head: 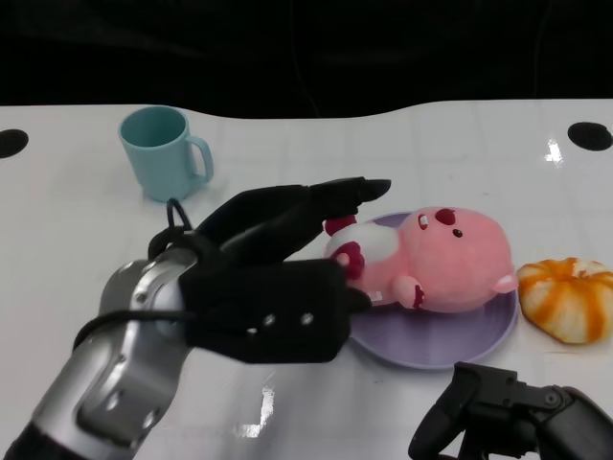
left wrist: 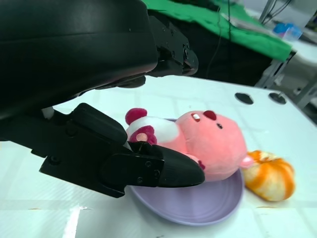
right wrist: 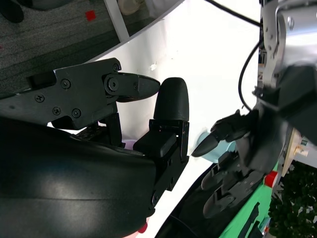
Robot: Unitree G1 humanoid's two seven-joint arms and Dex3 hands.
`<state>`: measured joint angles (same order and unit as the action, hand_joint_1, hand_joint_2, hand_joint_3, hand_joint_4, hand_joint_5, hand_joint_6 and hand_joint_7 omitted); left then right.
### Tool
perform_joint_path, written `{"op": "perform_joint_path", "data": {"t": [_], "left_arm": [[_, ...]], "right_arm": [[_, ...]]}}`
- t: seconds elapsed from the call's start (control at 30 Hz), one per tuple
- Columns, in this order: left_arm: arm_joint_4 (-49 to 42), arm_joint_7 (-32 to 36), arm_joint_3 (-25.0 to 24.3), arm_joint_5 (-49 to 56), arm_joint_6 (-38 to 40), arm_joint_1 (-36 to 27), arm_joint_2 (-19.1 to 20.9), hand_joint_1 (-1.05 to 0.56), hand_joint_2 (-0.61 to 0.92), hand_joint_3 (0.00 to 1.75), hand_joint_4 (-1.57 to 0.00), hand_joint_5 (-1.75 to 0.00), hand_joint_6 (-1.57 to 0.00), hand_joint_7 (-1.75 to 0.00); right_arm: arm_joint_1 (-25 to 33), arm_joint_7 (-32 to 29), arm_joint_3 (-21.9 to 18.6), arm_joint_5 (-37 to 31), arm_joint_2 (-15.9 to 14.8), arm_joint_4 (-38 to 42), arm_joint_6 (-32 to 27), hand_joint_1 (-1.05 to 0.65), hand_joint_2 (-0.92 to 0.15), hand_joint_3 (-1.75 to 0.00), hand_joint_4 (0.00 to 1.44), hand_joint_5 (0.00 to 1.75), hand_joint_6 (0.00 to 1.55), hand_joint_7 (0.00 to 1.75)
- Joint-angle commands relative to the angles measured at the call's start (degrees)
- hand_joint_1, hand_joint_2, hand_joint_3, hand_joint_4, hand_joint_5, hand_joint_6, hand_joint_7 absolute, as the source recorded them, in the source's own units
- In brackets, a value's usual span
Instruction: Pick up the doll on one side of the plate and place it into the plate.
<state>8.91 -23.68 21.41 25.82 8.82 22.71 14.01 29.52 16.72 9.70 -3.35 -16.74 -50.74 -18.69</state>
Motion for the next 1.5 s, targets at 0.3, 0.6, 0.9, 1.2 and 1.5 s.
{"op": "perform_joint_path", "data": {"t": [0.3,0.6,0.9,1.2,1.5], "left_arm": [[6.2,8.1,-10.3,-16.5,-9.1,-16.8,-6.1,-0.19,0.58,0.80,-0.60,-1.20,-0.85,-0.59],[16.9,6.9,-13.8,-27.2,-3.1,-27.9,-6.4,-0.09,0.45,1.36,-0.88,-1.52,-0.83,-1.30],[30.5,6.9,-16.7,-34.5,11.4,-37.0,-4.5,-0.13,0.36,1.53,-0.93,-1.75,-0.79,-1.70],[35.3,7.0,-20.9,-45.4,23.1,-39.9,-2.8,-0.11,0.38,1.49,-0.96,-1.75,-0.82,-1.71],[27.3,5.5,-22.2,-50.5,22.9,-40.4,-3.1,-0.13,0.34,1.50,-0.96,-1.75,-0.82,-1.69]], "right_arm": [[-0.5,-0.3,0.4,-0.4,-0.4,0.1,0.0,-0.26,-0.92,-0.36,0.65,1.59,0.59,1.30],[-0.6,-0.6,1.2,-0.9,-0.5,-0.2,0.0,-0.26,-0.92,-0.36,0.66,1.59,0.59,1.30],[-0.8,-0.7,1.6,-0.9,0.0,-0.4,-0.7,-0.27,-0.92,-0.36,0.66,1.59,0.59,1.30],[-1.4,-0.6,1.1,-0.8,-0.1,-0.1,-0.4,-0.26,-0.92,-0.35,0.67,1.58,0.60,1.30],[-0.9,-0.7,0.7,-0.9,-0.2,0.7,0.8,-0.27,-0.92,-0.35,0.68,1.57,0.60,1.29]]}}
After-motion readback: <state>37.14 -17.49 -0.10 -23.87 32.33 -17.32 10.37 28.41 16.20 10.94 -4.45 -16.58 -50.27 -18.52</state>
